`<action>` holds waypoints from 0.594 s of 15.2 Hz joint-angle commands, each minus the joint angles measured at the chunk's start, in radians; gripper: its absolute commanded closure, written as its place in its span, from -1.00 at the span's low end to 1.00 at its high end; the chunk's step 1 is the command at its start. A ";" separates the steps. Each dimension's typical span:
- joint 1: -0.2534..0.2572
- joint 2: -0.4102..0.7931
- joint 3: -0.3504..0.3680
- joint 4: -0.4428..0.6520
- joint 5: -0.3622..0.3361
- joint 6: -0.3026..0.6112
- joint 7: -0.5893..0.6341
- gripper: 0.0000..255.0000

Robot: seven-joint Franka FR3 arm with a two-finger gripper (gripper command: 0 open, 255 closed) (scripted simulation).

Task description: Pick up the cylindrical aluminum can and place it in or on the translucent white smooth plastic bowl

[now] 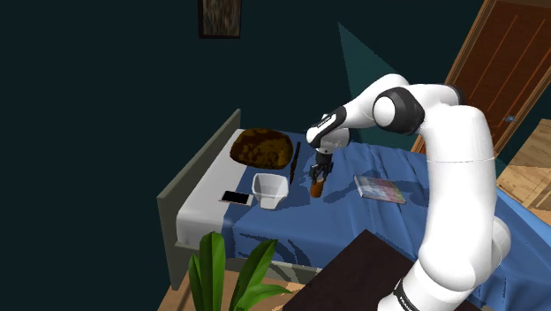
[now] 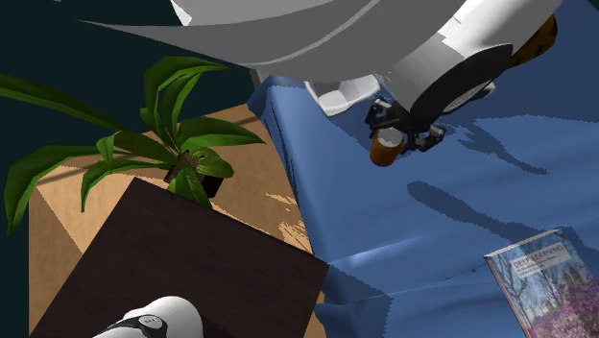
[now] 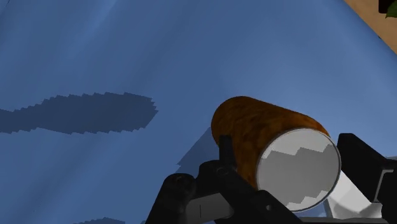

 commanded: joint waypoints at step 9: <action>0.016 -0.093 -0.021 0.010 -0.035 -0.100 0.021 1.00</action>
